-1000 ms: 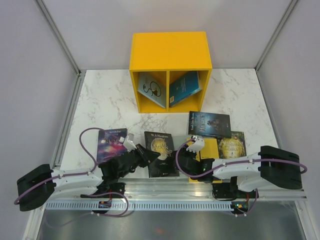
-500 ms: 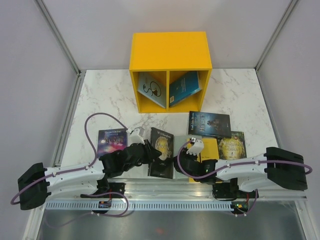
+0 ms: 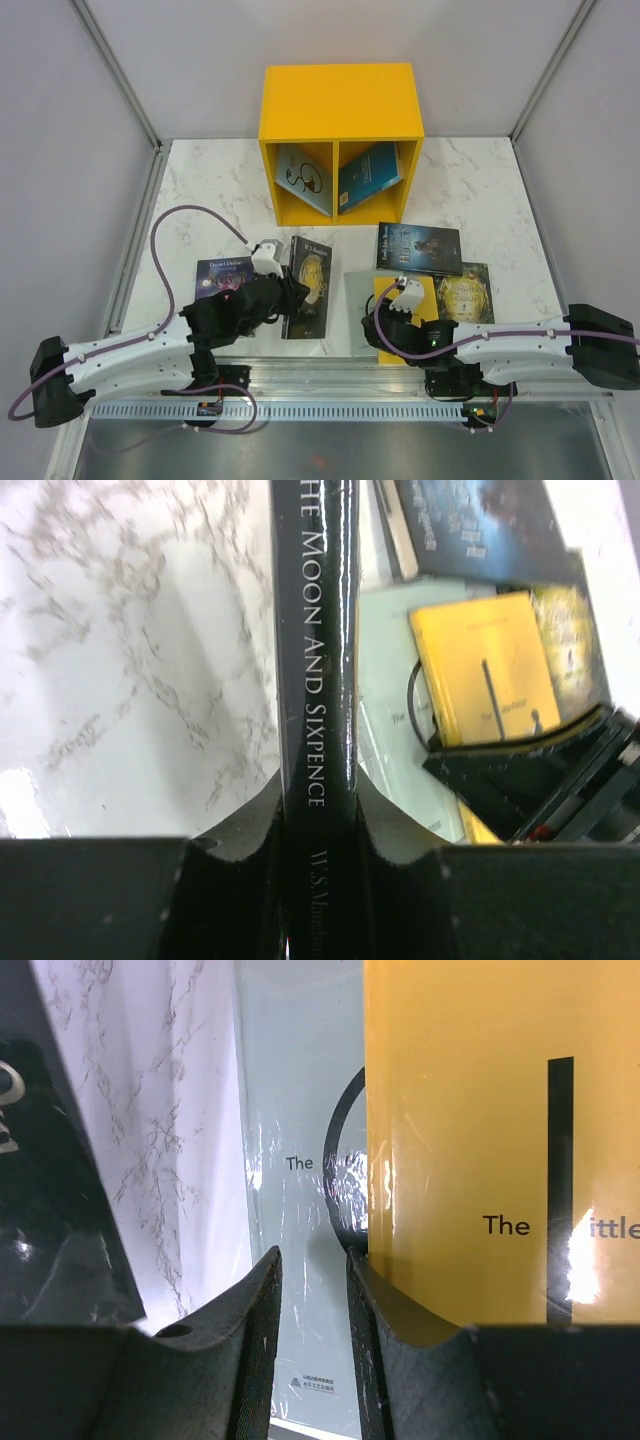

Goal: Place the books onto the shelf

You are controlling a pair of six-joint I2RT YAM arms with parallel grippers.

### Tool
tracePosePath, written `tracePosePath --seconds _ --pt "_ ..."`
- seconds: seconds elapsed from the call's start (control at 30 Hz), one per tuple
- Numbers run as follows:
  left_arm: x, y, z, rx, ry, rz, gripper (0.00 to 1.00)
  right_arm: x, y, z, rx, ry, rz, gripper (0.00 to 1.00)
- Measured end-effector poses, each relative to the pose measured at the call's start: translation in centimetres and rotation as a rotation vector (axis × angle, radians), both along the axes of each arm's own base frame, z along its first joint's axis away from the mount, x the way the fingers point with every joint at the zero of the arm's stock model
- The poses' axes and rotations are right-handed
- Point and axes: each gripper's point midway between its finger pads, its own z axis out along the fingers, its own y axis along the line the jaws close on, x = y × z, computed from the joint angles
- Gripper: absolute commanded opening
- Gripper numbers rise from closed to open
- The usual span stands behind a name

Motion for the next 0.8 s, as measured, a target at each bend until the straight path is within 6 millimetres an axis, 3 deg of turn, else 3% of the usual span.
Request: tracePosePath --seconds 0.17,0.37,0.6,0.8 --pt "2.4 1.1 2.3 -0.046 -0.116 0.125 0.02 0.0 -0.2 0.2 -0.001 -0.004 -0.002 0.36" --pt "5.5 3.0 3.3 -0.093 -0.341 0.274 0.02 0.0 -0.3 0.3 0.002 -0.006 -0.002 0.34" --pt "9.6 3.0 7.7 -0.18 -0.564 0.422 0.02 -0.1 -0.7 0.4 0.019 -0.008 -0.002 0.32" --pt "12.6 3.3 9.5 -0.183 -0.648 0.524 0.02 -0.2 -1.1 0.6 0.043 -0.009 -0.002 0.29"
